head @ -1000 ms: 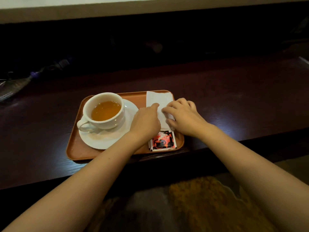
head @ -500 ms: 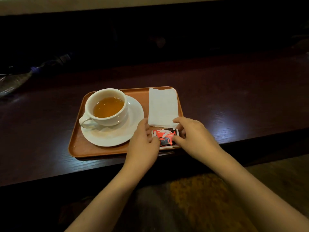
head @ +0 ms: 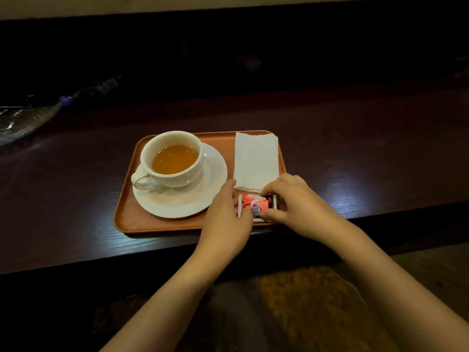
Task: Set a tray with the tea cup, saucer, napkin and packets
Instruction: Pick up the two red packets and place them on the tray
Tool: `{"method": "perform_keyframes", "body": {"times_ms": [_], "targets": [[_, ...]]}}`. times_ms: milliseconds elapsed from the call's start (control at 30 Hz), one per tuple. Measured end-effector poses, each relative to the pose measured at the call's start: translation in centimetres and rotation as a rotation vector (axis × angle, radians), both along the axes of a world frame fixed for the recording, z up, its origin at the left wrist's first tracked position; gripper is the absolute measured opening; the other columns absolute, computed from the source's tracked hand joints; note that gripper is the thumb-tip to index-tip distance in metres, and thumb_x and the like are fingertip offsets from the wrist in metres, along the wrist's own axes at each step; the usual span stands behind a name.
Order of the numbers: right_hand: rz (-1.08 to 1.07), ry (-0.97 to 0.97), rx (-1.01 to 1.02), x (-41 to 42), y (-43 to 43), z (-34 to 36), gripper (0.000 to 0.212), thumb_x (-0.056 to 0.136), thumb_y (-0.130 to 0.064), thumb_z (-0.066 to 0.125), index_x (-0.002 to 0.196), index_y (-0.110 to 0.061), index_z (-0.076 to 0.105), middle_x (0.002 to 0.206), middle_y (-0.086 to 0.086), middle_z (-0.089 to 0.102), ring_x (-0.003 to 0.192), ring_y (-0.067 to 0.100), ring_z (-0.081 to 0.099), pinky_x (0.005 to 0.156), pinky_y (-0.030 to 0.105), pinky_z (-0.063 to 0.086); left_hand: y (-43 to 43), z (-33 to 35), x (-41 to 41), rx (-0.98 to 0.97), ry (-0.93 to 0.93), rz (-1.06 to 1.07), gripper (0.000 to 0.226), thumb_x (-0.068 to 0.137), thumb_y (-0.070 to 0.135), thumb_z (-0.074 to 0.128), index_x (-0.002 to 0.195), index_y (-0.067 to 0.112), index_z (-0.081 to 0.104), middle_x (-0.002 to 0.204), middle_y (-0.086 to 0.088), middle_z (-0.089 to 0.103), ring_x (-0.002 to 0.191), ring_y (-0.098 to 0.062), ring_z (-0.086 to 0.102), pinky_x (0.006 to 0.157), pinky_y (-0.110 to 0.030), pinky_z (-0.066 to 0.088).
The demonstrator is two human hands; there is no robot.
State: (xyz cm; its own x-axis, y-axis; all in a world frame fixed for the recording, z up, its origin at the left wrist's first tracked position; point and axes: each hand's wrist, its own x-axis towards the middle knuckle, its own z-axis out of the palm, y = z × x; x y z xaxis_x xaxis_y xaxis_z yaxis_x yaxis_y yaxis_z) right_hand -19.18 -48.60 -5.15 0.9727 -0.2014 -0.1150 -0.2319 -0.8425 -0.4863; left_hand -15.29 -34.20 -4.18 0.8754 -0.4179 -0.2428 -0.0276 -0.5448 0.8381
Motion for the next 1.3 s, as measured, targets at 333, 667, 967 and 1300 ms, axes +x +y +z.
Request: {"method": "perform_keyframes", "body": {"times_ms": [333, 667, 967, 1300], "targets": [[-0.134, -0.161, 0.507, 3.6, 2.6, 2.3, 0.039, 0.091, -0.028, 0.048, 0.130, -0.026, 0.048, 0.130, -0.006, 0.055, 0.113, 0.005, 0.049, 0.086, 0.014, 0.037, 8.2, 2.6, 0.8, -0.170, -0.260, 0.435, 0.057, 0.087, 0.020, 0.051, 0.136, 0.039, 0.029, 0.134, 0.014, 0.041, 0.123, -0.005, 0.042, 0.096, -0.025, 0.035], [-0.130, -0.067, 0.815, 8.2, 8.5, 3.1, 0.052, 0.087, -0.007, 0.045, 0.121, -0.045, 0.048, 0.110, -0.030, 0.052, 0.101, -0.005, 0.048, 0.076, 0.013, 0.039, 10.1, 1.2, 6.0, -0.040, -0.028, 0.351, 0.064, 0.082, 0.016, 0.051, 0.140, 0.025, 0.026, 0.138, -0.005, 0.048, 0.126, -0.024, 0.045, 0.104, -0.046, 0.039], [-0.341, -0.099, 0.754, 6.5, 9.6, 2.7, 0.041, 0.093, -0.017, 0.043, 0.132, -0.028, 0.044, 0.140, -0.002, 0.047, 0.113, 0.008, 0.043, 0.093, 0.028, 0.039, 11.0, 0.8, 8.8, -0.174, 0.000, 0.284, 0.048, 0.082, 0.017, 0.050, 0.126, 0.035, 0.042, 0.129, 0.001, 0.053, 0.105, -0.012, 0.048, 0.082, -0.031, 0.039], [-0.457, 0.004, 0.566, 5.9, 10.3, 2.6, 0.044, 0.092, -0.012, 0.040, 0.136, -0.014, 0.037, 0.142, 0.009, 0.043, 0.129, 0.026, 0.041, 0.107, 0.039, 0.034, 12.0, 0.0, 9.4, -0.100, 0.123, 0.270, 0.050, 0.074, 0.007, 0.048, 0.120, 0.025, 0.048, 0.108, -0.006, 0.061, 0.092, -0.022, 0.055, 0.072, -0.032, 0.044]]}}
